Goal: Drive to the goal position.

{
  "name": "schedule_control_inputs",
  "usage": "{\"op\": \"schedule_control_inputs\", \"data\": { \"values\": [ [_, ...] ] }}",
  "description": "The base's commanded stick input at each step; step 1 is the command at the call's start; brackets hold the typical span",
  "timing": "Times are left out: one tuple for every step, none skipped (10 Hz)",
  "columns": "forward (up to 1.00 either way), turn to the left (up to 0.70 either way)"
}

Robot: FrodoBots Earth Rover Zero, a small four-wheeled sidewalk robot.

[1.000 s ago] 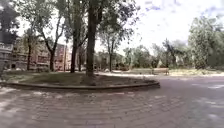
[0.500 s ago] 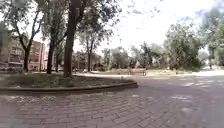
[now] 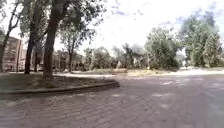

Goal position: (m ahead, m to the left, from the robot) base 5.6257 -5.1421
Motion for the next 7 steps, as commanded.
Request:
{"op": "schedule_control_inputs", "data": {
  "values": [
    [0.00,-0.85],
    [0.00,-0.85],
    [0.00,-0.85],
    [0.00,-0.85],
    [0.00,-0.85],
    [0.00,-0.85],
    [0.06,-0.77]
  ]
}}
